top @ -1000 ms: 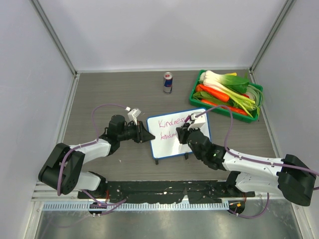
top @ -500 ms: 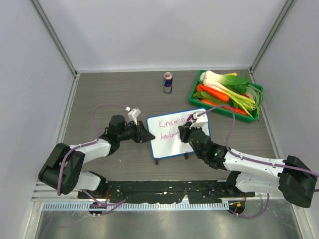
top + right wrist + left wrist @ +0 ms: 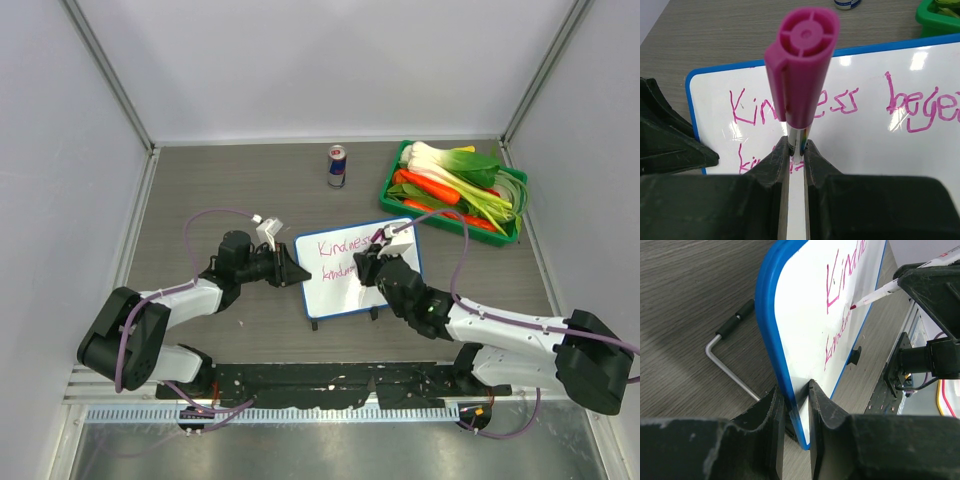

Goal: Write a sentence on the whiteboard

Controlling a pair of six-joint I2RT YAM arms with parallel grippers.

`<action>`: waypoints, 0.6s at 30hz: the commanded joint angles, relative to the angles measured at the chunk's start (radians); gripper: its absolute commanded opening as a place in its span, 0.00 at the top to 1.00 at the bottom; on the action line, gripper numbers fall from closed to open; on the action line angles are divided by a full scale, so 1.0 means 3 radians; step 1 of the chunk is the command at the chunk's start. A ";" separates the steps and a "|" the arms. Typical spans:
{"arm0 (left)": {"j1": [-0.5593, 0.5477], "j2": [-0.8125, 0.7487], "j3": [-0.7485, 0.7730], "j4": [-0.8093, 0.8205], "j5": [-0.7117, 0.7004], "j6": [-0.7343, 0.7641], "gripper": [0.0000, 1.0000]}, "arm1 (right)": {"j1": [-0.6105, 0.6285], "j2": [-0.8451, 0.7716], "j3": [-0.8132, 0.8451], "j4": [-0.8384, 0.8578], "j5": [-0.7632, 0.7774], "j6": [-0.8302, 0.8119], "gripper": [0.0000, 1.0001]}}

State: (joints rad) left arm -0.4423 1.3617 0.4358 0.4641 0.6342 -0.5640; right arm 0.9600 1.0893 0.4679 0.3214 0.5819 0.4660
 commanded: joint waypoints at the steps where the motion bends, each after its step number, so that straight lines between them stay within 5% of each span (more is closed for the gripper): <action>1: -0.0029 0.0135 -0.0016 -0.0274 -0.0217 0.0223 1.00 | -0.0014 0.0040 0.0061 0.0049 -0.0053 0.0032 0.99; 18: -0.0029 0.0150 -0.0016 -0.0274 -0.0212 0.0228 1.00 | -0.0014 -0.0180 -0.0169 -0.0176 0.0049 0.0149 0.99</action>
State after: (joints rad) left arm -0.4419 1.3643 0.4374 0.4644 0.6376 -0.5640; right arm 0.9600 1.0527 0.4301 0.3035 0.5495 0.5034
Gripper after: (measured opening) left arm 0.237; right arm 0.162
